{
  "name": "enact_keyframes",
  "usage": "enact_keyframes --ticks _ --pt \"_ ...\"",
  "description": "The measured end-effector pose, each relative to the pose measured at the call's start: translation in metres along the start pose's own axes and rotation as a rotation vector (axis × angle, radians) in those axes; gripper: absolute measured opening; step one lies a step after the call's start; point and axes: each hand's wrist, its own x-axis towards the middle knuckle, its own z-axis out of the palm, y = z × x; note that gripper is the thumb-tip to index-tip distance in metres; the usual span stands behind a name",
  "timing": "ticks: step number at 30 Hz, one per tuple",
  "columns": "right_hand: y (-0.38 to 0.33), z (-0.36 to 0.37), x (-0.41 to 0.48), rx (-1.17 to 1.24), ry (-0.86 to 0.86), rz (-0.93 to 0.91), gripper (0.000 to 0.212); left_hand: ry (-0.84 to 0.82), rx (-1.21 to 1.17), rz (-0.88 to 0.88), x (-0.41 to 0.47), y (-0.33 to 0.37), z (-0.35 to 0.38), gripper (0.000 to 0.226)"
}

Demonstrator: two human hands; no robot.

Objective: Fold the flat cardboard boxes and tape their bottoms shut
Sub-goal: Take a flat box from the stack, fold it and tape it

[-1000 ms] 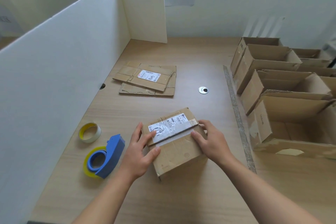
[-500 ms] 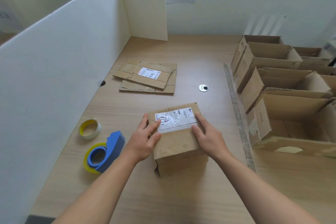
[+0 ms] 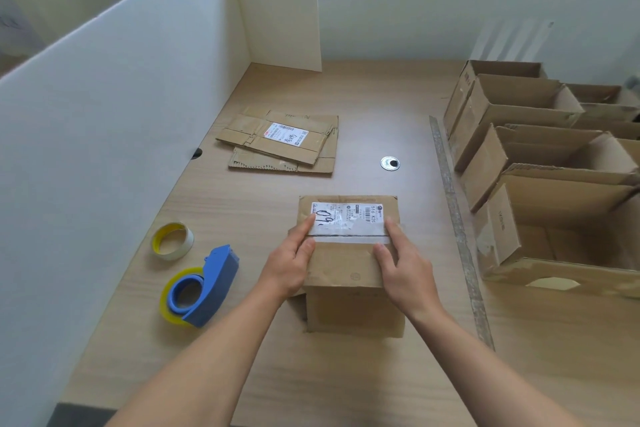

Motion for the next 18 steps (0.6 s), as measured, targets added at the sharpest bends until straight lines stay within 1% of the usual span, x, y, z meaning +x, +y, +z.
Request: enact_keyframes --ticks 4,8,10,14,18 --pt "-0.007 0.005 0.005 0.005 -0.004 0.003 0.053 0.012 0.074 0.000 0.004 -0.005 -0.008 0.044" --pt "-0.014 0.023 0.000 0.065 -0.023 -0.026 0.055 0.047 0.122 0.009 -0.002 -0.019 -0.023 0.045" --pt "-0.013 0.039 -0.011 0.106 -0.064 -0.022 0.057 0.070 0.143 0.010 -0.010 -0.029 -0.033 0.045" --pt "-0.002 0.063 -0.031 0.132 -0.165 -0.005 0.058 0.047 0.205 -0.018 -0.027 -0.044 -0.047 0.048" --pt "0.002 0.063 -0.023 0.100 -0.150 -0.016 0.057 0.089 0.235 -0.025 -0.026 -0.042 -0.043 0.048"
